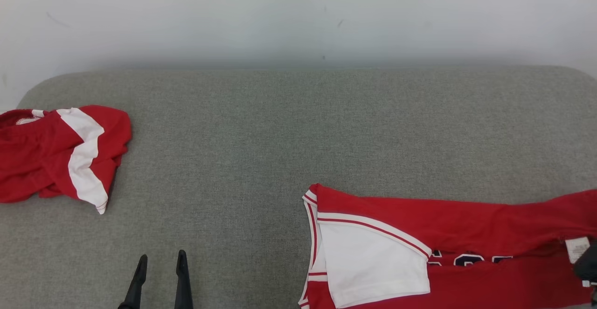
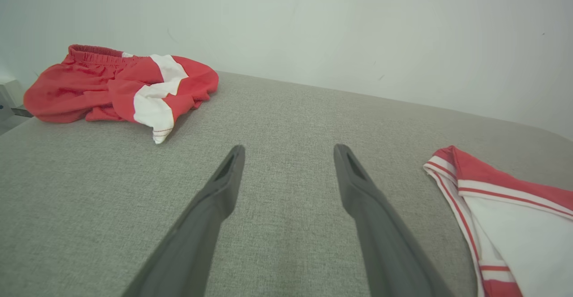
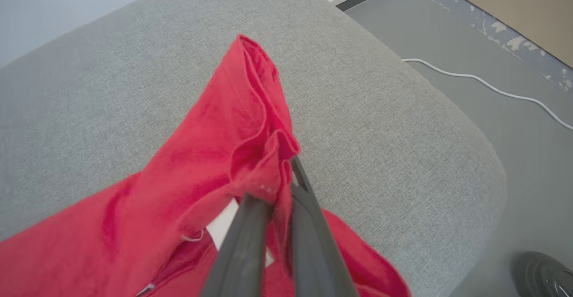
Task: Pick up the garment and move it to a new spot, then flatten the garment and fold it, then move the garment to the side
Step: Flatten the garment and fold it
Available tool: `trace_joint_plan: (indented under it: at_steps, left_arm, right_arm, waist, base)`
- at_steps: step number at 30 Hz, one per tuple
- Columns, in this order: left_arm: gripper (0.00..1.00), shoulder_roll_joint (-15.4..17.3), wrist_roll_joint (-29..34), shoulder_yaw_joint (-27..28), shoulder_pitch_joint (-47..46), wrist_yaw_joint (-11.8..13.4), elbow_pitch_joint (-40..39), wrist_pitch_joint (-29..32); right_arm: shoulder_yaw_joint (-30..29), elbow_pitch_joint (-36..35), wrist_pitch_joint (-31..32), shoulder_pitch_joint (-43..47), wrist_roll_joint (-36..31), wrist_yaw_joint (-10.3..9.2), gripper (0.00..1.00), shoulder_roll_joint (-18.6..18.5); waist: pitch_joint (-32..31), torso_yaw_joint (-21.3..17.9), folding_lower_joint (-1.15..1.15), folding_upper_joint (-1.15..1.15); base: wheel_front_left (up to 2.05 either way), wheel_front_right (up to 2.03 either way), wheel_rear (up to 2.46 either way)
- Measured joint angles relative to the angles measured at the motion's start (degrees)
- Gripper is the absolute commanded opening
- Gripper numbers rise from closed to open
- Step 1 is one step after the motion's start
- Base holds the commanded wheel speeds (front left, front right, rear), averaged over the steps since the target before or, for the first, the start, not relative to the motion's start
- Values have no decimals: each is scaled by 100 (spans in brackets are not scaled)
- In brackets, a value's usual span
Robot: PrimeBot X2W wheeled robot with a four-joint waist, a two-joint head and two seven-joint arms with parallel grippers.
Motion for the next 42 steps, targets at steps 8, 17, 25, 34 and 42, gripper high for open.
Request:
trace_joint_plan:
  at_steps: [8, 17, 25, 34, 42]
  left_arm:
    - [100, 0, -18, -13, 16, 0, 13, 0]
    - [100, -1, -59, -70, 15, 7, 40, 0]
    - [100, -1, -115, -181, 30, 8, 108, 0]
    - [100, -1, -115, -216, 148, 22, 115, 0]
    - [100, -2, -114, -257, 189, 22, 138, 0]
  right_arm:
    - [1845, -543, 93, 484, 777, -1, 0, -2]
    - [4346, -688, 79, 958, 1622, -1, 0, 7]
    - [5335, -78, -156, 818, 1890, -1, 0, 0]
    - [5842, 603, -430, 565, 2025, -1, 0, 0]
    - [6023, 933, -709, 450, 2717, -1, 100, -2]
  waist:
    - [-86, -34, 0, 0]
    - [-108, 36, 0, 0]
    - [-186, 188, 0, 0]
    - [-283, 286, 0, 0]
    - [-364, 327, 0, 0]
  base:
    - [0, 0, 0]
    - [0, 0, 0]
    - [0, 0, 0]
    - [0, 0, 0]
    - [0, 0, 0]
